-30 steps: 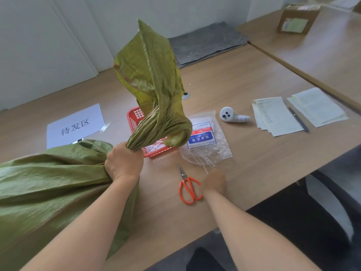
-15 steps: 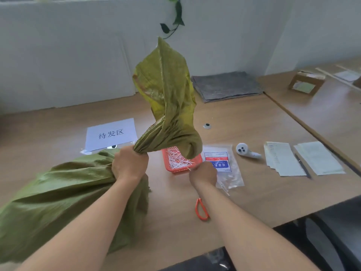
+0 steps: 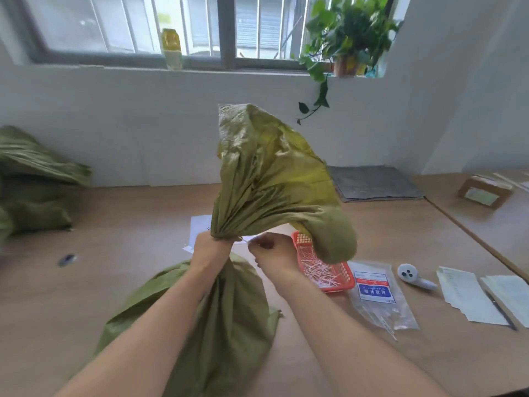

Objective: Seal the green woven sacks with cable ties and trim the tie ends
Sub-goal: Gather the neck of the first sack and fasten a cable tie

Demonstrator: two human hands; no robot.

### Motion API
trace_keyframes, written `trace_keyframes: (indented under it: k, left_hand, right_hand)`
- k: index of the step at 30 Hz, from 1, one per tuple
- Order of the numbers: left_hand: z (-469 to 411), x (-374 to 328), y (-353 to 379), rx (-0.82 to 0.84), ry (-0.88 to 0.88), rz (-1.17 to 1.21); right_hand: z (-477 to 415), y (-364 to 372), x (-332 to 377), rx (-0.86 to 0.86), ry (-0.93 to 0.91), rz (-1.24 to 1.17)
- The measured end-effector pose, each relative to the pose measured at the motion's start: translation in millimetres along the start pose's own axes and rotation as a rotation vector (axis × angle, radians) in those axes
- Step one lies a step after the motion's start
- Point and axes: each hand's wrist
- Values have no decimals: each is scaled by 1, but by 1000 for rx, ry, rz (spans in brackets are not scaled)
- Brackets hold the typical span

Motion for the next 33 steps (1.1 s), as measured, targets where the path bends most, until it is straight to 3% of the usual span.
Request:
trace_keyframes:
  k: [11,21,33]
  left_hand:
    - [-27,-13,-83,17,-1,307]
    - [-30,-14,-96,13,9,434]
    - [-46,-3,-90,-12,-5,434]
  right_hand:
    - [23,80,76,23,-167,4]
    - [12,87,83,195,-28,-156]
    - [0,87,78,200,-52,-145]
Point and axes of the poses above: each hand's wrist, its own z-axis away from the middle knuckle, its own y-axis out of the palm, x = y × z, and after that the axes turned 8 degrees about y, right-handed
